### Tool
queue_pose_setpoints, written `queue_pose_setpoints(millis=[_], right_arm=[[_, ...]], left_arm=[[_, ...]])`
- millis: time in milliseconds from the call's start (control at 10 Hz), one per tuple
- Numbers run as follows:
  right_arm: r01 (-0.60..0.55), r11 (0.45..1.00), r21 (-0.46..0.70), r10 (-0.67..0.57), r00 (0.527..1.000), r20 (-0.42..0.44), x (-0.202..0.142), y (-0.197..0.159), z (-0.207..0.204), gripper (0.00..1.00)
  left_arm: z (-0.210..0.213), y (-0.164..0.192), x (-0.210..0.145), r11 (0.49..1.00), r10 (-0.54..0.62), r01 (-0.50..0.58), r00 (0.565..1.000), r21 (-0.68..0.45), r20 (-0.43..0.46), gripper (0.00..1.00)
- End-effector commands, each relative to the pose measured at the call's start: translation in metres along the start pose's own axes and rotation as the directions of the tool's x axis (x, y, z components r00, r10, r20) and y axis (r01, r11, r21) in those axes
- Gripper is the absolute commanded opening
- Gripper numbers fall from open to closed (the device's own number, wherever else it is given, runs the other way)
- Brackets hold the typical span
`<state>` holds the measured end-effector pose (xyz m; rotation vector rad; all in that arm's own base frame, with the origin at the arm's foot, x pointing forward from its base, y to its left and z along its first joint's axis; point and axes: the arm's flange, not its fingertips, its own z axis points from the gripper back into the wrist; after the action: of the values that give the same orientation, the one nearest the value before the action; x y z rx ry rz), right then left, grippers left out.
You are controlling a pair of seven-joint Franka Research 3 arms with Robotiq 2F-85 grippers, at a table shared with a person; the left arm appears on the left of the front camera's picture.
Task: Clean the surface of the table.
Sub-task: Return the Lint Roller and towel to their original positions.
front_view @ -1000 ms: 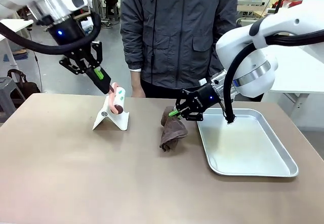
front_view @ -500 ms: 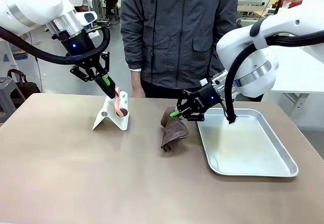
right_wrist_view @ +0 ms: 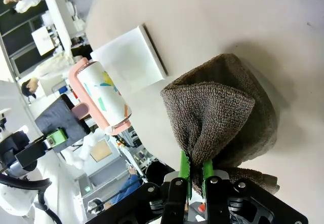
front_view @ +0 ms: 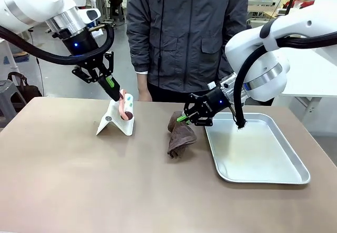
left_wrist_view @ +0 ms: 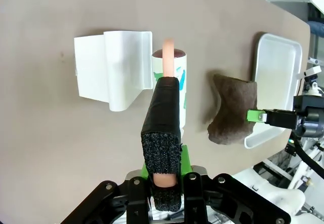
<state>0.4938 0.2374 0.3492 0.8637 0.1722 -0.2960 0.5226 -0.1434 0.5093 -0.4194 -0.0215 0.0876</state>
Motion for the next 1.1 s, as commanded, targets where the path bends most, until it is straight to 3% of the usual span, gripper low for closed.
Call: queue_pose_setpoints(millis=[0,400,1000], right_arm=[[0.000,1.000,0.000,0.000,1.000,0.000,0.000,0.000,0.000,0.11],[0.018,0.999,-0.033,-0.019,0.999,-0.032,0.019,-0.018,-0.013,0.11],[0.051,0.998,-0.034,-0.052,0.998,-0.046,0.025,-0.023,-0.015,0.11]], left_arm=[[-0.005,0.000,0.010,0.999,-0.043,0.043,0.998,-0.001,-0.035,0.22],[-0.030,0.002,0.036,0.998,-0.058,0.061,0.996,0.036,-0.067,0.22],[-0.050,0.004,0.045,0.996,-0.032,0.043,0.992,0.084,-0.122,0.22]])
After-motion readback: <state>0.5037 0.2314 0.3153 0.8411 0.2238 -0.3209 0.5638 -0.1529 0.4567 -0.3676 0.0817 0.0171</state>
